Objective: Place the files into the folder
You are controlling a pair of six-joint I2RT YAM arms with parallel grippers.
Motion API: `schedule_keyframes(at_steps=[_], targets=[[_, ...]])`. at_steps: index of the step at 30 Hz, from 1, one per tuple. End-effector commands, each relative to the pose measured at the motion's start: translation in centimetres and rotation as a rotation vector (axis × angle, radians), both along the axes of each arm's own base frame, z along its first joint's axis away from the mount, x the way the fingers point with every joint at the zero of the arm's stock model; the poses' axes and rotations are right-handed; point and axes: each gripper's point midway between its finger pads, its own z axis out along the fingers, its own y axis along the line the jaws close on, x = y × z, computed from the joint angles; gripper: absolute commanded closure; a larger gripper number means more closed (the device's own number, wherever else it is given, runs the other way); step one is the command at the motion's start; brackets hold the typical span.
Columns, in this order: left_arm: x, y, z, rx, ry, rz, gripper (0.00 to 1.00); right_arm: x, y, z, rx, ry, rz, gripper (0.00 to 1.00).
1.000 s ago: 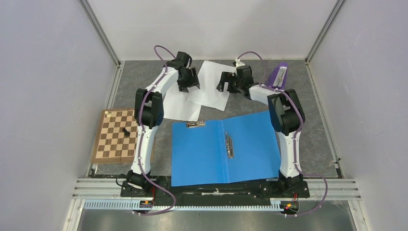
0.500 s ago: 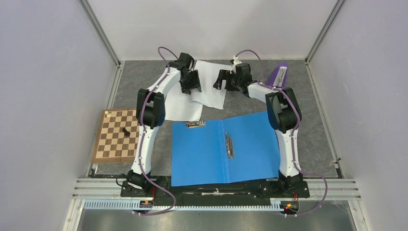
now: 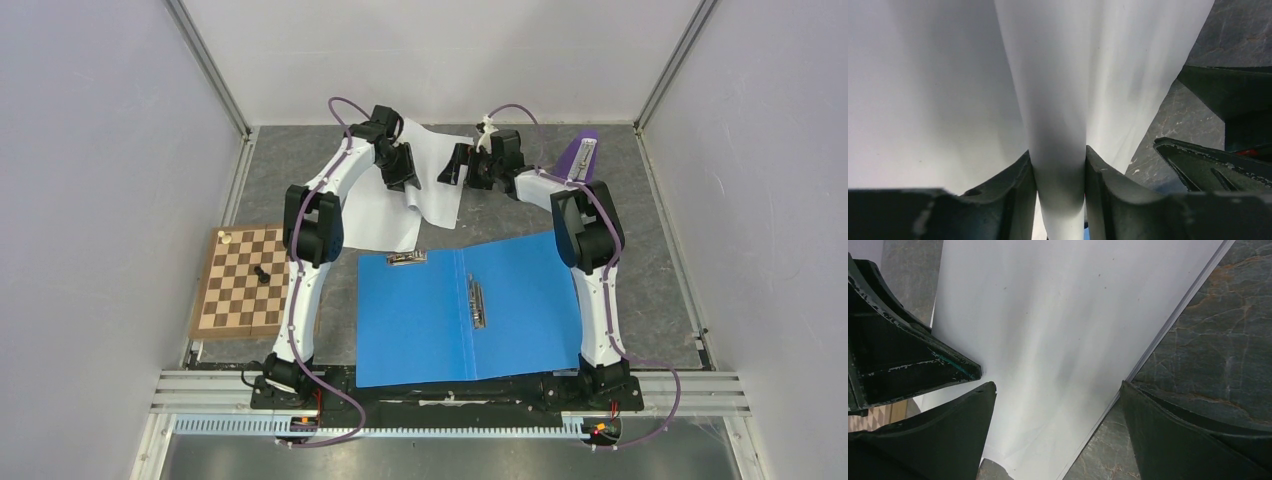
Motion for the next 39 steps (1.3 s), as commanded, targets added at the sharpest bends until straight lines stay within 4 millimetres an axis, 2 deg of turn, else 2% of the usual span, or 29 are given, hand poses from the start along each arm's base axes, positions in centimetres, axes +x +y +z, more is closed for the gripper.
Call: schedule_keyframes(at_steps=[1,7,12,18,26,30,34,39], targets=[[0.5,-0.6,2.1,-0.074,-0.004,0.028,0.61,-2.1,0.2,-2.6,0.034,0.131,0.021,0.02],[0.5,-0.6,2.8,-0.113,0.001,0.035,0.73,-2.0,-0.4,-1.9,0.062,0.132,0.003,0.02],[0.5,-1.0,4.2,-0.175,-0.013,0.027,0.82,-1.9,-1.5,-1.2,0.107,0.134,-0.029,0.02],[0.3,-1.9,7.5,-0.287,-0.051,0.023,0.96,-1.9,-3.2,-0.6,0.190,0.163,-0.087,0.02],[-0.1,-3.4,13.5,-0.452,-0.123,0.019,0.98,-2.6,-3.8,1.3,0.255,0.165,-0.129,0.02],[-0.5,-3.9,16.1,-0.515,-0.150,0.019,0.98,-2.6,-3.8,3.6,0.348,0.156,-0.140,0.02],[-1.0,-4.0,17.9,-0.547,-0.165,0.021,0.98,-2.8,-3.6,7.6,0.523,0.124,-0.152,0.02],[-2.0,-3.8,20.1,-0.565,-0.190,0.020,0.98,-4.6,-4.1,12.9,0.766,0.073,-0.158,0.02]])
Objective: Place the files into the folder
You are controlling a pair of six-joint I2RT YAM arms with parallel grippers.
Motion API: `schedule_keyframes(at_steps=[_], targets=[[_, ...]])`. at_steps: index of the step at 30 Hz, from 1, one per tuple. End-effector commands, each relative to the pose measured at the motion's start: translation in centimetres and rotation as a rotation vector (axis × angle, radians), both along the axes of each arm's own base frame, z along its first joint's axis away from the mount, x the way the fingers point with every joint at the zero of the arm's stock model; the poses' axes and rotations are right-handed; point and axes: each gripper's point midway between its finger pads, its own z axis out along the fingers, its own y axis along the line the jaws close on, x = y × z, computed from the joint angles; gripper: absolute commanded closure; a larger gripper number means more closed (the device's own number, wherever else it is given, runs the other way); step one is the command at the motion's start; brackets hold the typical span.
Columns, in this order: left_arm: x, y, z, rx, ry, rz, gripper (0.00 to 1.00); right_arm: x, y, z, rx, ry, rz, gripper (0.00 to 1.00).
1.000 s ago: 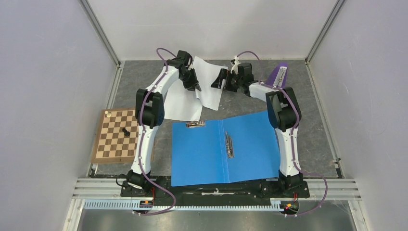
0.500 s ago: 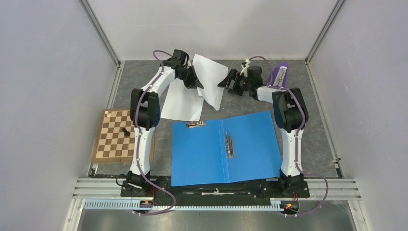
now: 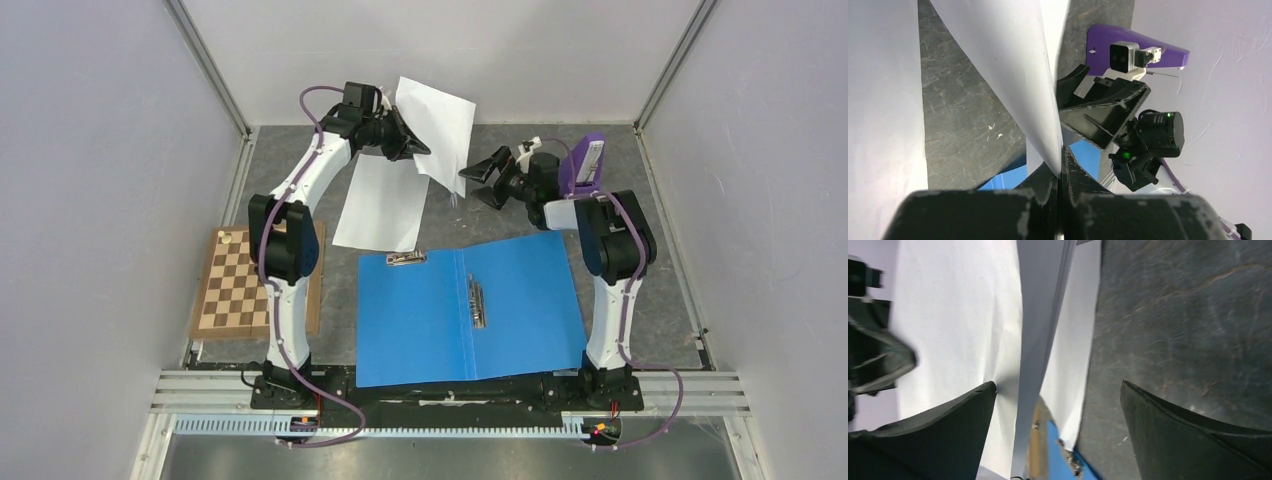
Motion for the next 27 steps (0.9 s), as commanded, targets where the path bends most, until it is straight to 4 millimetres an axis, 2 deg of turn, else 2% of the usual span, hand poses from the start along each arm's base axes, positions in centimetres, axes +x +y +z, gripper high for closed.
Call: schedule_keyframes(at_steps=[1,7,17,22,27], targets=[[-1.2,-0.1,5.7,-0.087,-0.071,0.000,0.98,-0.7,-0.8,10.4,0.281,-0.174,-0.051,0.02],[-2.8,0.3,8.2,-0.105,-0.101,0.000,0.98,-2.5,-1.5,14.4,0.317,-0.237,-0.074,0.02],[-5.8,0.6,12.3,-0.164,-0.150,-0.011,0.98,-2.8,0.0,16.9,0.316,-0.263,-0.044,0.02],[-7.1,0.7,14.4,-0.197,-0.173,-0.020,0.97,-3.0,1.1,19.4,0.366,-0.283,-0.026,0.02],[-8.2,0.8,15.7,-0.234,-0.184,-0.029,0.97,-4.3,1.1,22.1,0.481,-0.312,-0.032,0.02]])
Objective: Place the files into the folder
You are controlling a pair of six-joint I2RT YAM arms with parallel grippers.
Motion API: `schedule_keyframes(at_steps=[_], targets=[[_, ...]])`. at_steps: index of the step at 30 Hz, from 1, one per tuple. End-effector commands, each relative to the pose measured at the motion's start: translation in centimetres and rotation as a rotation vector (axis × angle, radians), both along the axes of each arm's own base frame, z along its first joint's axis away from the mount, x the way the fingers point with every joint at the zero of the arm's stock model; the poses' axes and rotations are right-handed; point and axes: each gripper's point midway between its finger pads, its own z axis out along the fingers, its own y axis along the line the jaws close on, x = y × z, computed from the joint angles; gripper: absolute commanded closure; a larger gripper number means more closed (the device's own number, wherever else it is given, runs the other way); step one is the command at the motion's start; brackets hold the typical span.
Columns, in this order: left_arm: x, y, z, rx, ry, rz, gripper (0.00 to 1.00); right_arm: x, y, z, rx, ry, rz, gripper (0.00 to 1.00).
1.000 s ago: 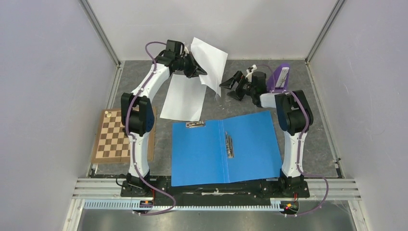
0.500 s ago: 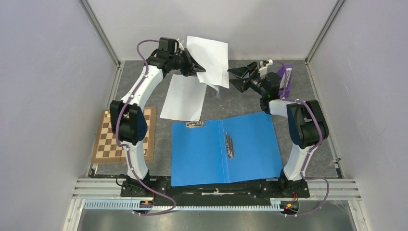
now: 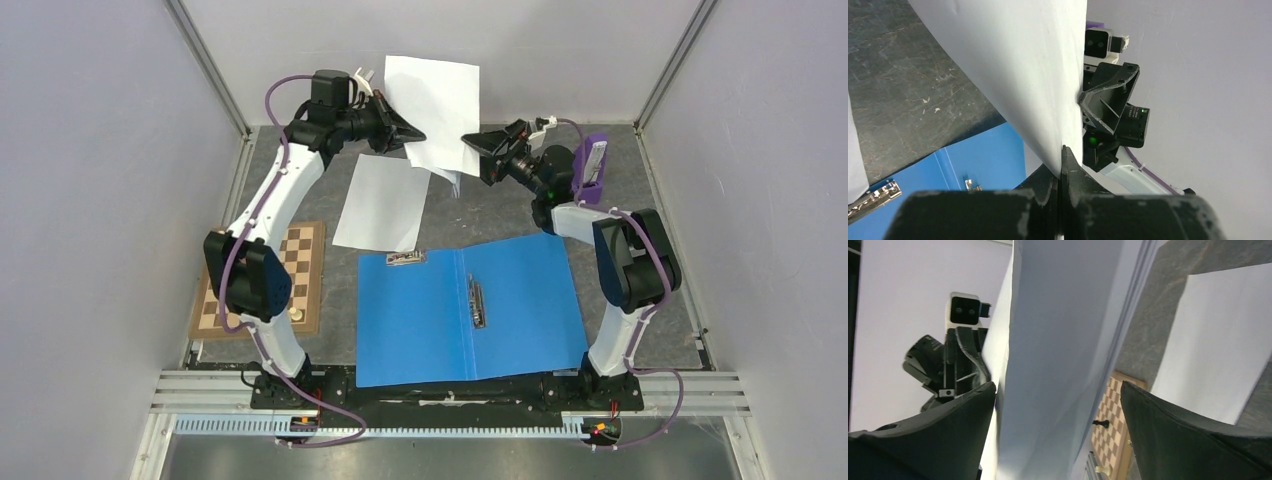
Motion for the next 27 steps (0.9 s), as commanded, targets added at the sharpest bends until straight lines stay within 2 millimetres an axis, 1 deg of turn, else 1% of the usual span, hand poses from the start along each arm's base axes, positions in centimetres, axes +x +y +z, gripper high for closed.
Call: schedule_keyframes(at_steps=[1,5,7,8,11,14,18,23,25,27], targets=[[-1.9,-0.2,4.5,-0.103,-0.064,-0.028,0.97,-1.4,0.0,6.7,0.147,-0.126,0.001,0.02],[-2.4,-0.2,5.4,-0.131,-0.071,-0.035,0.97,-1.8,1.0,7.7,0.168,-0.134,0.029,0.02],[-2.7,-0.2,5.7,-0.136,-0.074,-0.039,0.97,-1.9,1.5,7.7,0.150,-0.128,0.030,0.02],[-2.8,-0.2,5.9,-0.138,-0.078,-0.038,0.97,-1.8,1.6,7.3,0.132,-0.113,0.025,0.02],[-3.2,-0.1,6.6,-0.145,-0.089,-0.042,0.97,-1.9,1.4,6.8,0.096,-0.105,-0.007,0.02],[-3.5,-0.1,6.9,-0.151,-0.090,-0.045,0.97,-2.3,1.8,7.6,0.144,-0.113,0.019,0.02],[-4.0,0.0,7.7,-0.161,-0.099,-0.046,0.97,-2.0,2.2,7.4,0.095,-0.112,0.007,0.02],[-4.4,0.0,8.6,-0.170,-0.110,-0.050,0.97,-2.3,2.6,7.9,0.113,-0.120,0.020,0.02],[-4.4,0.1,8.5,-0.168,-0.108,-0.049,0.97,-2.6,2.6,8.6,0.152,-0.126,0.030,0.02],[-4.7,0.2,7.9,-0.161,-0.104,-0.050,0.97,-3.4,2.5,10.3,0.232,-0.149,0.053,0.02]])
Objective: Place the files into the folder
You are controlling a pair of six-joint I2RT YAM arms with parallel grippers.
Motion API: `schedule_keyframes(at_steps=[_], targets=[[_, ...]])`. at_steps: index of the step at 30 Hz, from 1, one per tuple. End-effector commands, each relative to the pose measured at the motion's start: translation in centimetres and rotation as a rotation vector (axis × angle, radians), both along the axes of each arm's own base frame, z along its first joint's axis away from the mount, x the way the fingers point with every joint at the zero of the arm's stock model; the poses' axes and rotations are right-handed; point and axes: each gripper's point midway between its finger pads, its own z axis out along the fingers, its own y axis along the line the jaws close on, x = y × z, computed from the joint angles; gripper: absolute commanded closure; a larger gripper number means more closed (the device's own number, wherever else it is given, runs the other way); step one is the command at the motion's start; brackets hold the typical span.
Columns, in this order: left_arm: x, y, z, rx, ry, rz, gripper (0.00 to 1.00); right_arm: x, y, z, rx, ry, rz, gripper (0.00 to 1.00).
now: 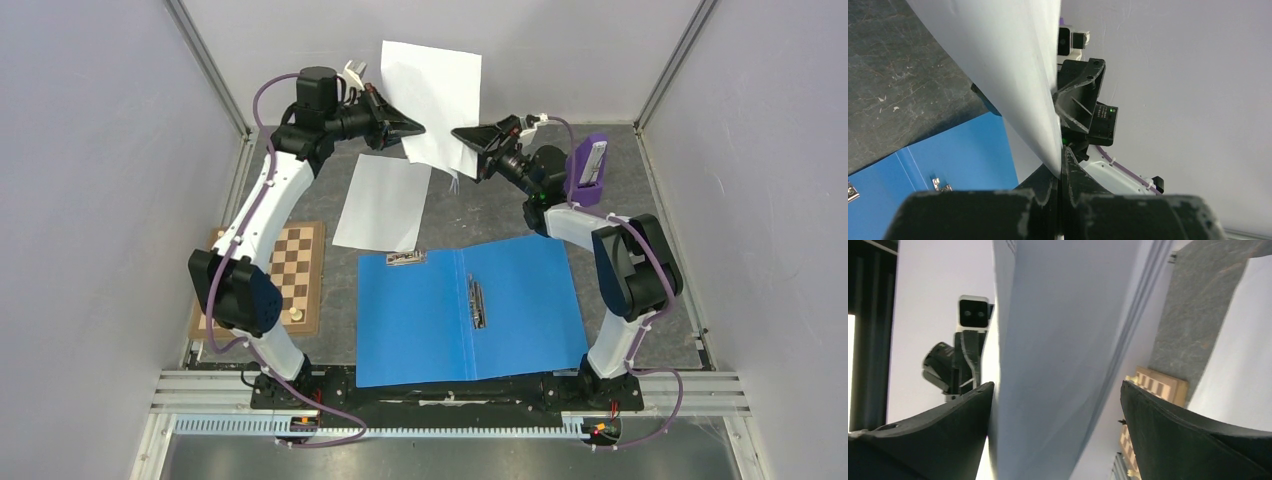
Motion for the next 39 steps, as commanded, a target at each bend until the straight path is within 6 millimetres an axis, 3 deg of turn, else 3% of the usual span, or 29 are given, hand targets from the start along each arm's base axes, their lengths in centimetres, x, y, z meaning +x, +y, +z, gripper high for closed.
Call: schedule_keyframes(at_steps=[1,5,12,19,33,39], targets=[[-2.0,0.2,2.8,-0.047,-0.060,-0.033,0.97,-1.7,-0.2,6.8,0.154,-0.144,0.024,0.02],[-2.3,0.3,2.7,-0.049,-0.062,-0.037,0.97,-2.7,-0.3,8.7,0.227,-0.174,0.051,0.02],[-2.4,1.0,2.4,-0.017,-0.071,-0.032,0.97,-3.7,-0.8,9.1,0.207,-0.194,0.038,0.02],[-3.1,2.1,0.3,0.075,-0.080,-0.041,0.97,-3.9,-0.9,7.5,0.027,-0.215,-0.007,0.08],[-5.5,2.9,-1.5,0.171,-0.155,-0.107,0.97,-3.9,-0.8,4.9,-0.343,-0.256,-0.024,0.34],[-6.6,2.5,-2.4,0.157,-0.163,-0.136,0.97,-4.8,-0.9,5.1,-0.336,-0.284,-0.022,0.42]])
